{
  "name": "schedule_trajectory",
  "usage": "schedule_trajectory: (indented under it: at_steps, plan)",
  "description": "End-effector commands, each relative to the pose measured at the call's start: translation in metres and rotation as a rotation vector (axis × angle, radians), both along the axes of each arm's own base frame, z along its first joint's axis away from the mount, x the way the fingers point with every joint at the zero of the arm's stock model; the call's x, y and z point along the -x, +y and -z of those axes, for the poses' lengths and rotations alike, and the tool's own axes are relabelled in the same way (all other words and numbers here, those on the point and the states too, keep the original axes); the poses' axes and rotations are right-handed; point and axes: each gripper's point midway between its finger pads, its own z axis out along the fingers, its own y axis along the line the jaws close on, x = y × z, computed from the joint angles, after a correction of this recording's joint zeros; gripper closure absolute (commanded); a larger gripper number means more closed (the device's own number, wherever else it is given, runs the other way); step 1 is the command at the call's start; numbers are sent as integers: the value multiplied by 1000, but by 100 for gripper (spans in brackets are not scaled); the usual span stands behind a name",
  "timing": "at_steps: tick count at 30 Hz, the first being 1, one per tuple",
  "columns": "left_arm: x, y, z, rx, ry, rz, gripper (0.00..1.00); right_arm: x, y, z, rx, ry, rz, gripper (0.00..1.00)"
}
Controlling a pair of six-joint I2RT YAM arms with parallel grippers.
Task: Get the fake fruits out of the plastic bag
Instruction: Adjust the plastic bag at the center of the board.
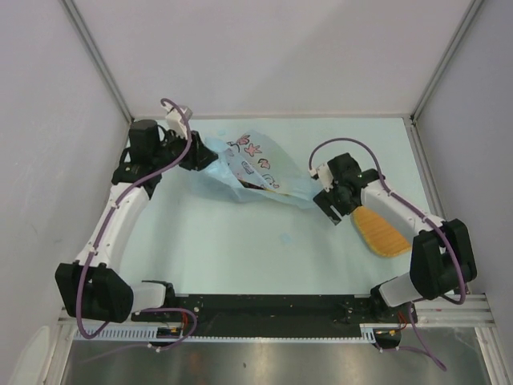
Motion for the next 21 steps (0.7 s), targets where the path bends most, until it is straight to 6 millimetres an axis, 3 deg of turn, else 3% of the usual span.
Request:
schedule_trajectory:
  at_steps: [1,2,3,4,5,6,8,9,11,12,14,15,16,19,20,21]
  plan:
    - [-9,0,-79,2,-212,16,31,-40,39,-74,-200,-213,-12,14]
    - [-9,-2,-90,16,-228,14,19,-41,52,-91,-262,-208,-34,14]
    - [-10,-2,-116,37,-282,8,13,-41,59,-102,-307,-207,-47,14]
    - [-9,-3,-130,66,-295,-4,10,-35,75,-112,-401,-178,-93,13]
    - [-9,-5,-143,81,-321,-2,10,-34,84,-141,-487,-206,-130,13]
    - [-7,-9,-166,97,-373,10,9,-36,84,-155,-568,-208,-101,12]
    - [2,-28,-182,147,-379,80,9,-46,93,-196,-703,-283,-96,7]
    - [2,-37,-188,167,-380,113,9,-54,89,-209,-740,-309,-63,6]
    - [20,-75,-192,231,-366,268,9,-70,84,-228,-772,-358,5,6]
    - [18,-92,-180,247,-323,320,9,-90,74,-241,-744,-421,58,7]
    - [37,-142,-173,272,-315,483,9,-119,44,-254,-686,-525,179,7]
    - [39,-158,-179,248,-343,519,10,-140,14,-262,-600,-618,297,8]
    - [34,-193,-149,191,-326,589,10,-152,-16,-268,-561,-675,395,8]
    - [34,-244,-128,253,-268,678,11,-166,-81,-294,-586,-796,646,9]
    - [20,-268,-108,283,-246,691,13,-166,-119,-299,-611,-831,771,10]
    - [20,-286,-101,311,-212,722,16,-163,-128,-299,-626,-833,801,11]
